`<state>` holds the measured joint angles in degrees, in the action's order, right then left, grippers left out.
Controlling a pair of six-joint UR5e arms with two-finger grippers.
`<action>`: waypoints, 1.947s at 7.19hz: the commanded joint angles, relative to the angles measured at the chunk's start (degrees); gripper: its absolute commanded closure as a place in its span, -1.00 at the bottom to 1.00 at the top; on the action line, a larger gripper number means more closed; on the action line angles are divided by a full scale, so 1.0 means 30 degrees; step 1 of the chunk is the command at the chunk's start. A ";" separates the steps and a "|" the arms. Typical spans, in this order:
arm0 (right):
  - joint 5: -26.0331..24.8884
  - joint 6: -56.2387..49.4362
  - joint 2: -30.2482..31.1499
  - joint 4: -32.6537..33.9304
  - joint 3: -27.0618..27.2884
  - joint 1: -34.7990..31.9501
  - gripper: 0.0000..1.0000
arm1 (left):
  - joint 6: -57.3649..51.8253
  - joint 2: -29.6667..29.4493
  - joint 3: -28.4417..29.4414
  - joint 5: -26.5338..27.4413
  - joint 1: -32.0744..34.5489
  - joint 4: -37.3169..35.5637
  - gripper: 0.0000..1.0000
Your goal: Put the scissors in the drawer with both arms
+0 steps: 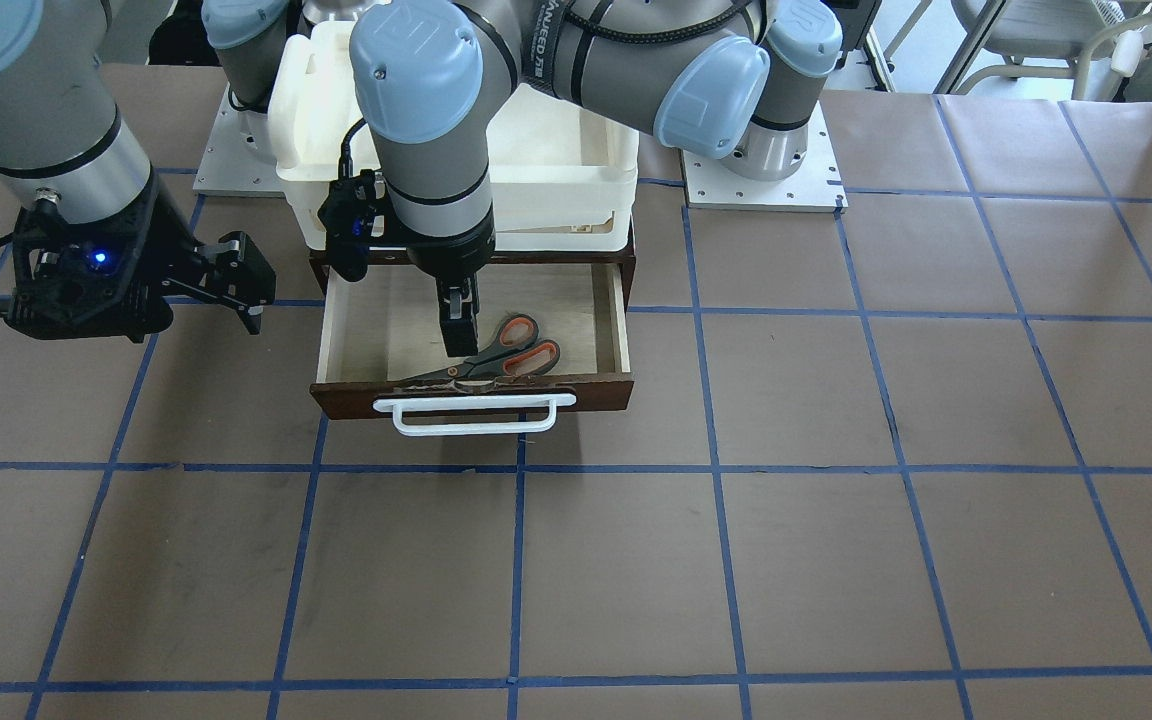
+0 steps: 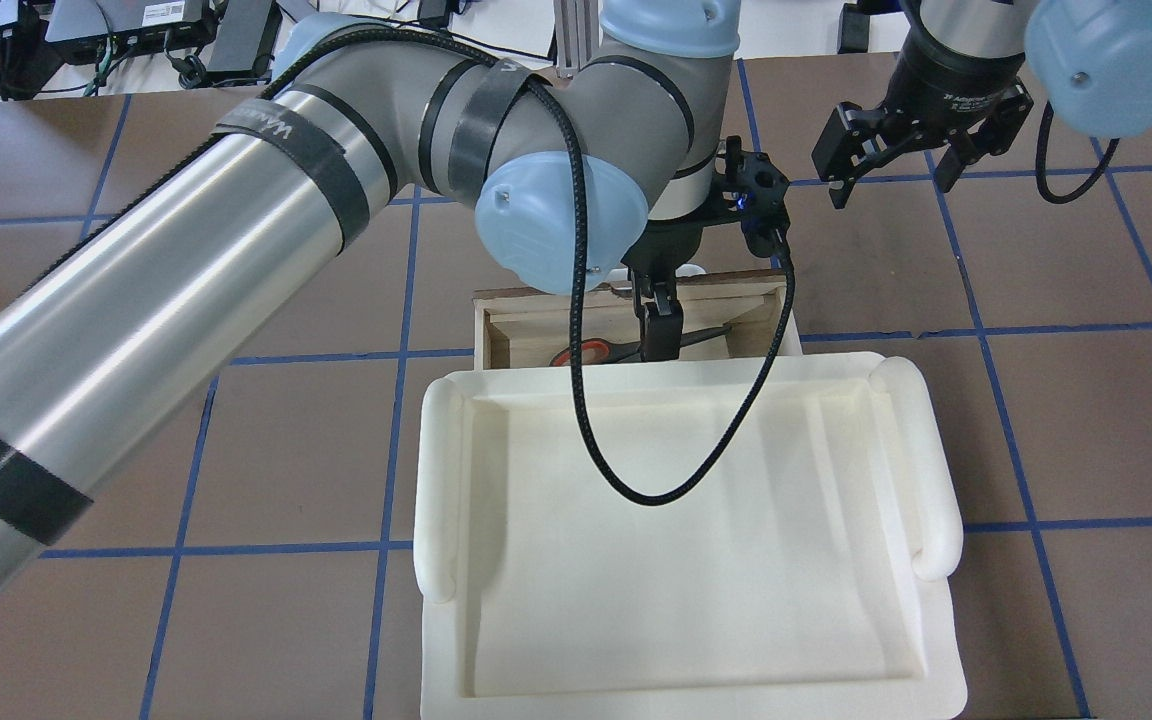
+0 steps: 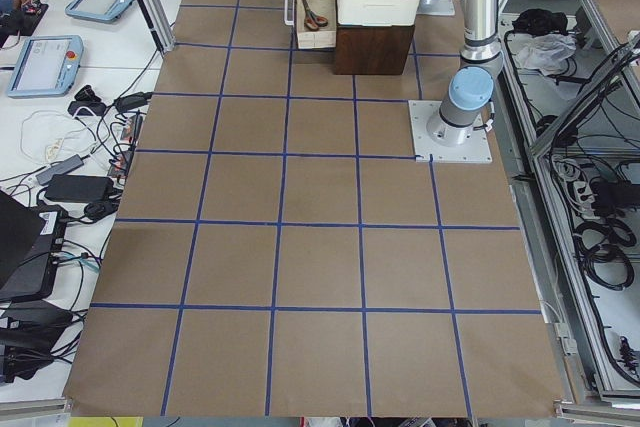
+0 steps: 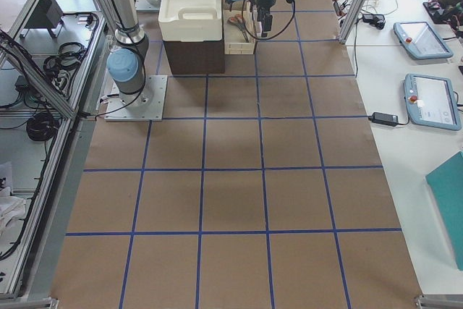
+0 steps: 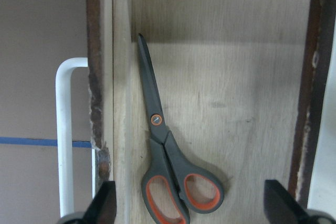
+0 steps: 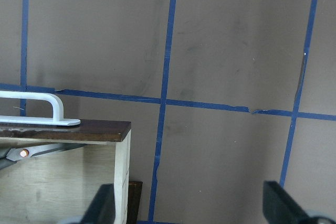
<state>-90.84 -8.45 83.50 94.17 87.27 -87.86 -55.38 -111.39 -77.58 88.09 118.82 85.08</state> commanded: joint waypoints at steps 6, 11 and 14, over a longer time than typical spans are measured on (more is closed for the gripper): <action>-0.2095 0.1878 0.0494 0.0017 0.0002 -0.1856 -1.00 | 0.5247 0.2819 -0.0216 0.0195 -0.8018 -0.1843 -1.00; -0.1802 0.2642 0.0528 0.0047 0.0089 -0.2383 -1.00 | 1.9820 0.5745 -0.3753 0.2541 -0.8873 -0.3924 -0.99; -0.0695 0.1676 0.0557 0.0896 -0.0115 -0.2033 -1.00 | 2.1002 0.6688 -0.3620 0.1046 -1.0454 -0.2936 -1.00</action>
<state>-94.73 -2.73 85.14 96.12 87.07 -94.35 5.92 -92.30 -89.39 92.23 88.70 74.57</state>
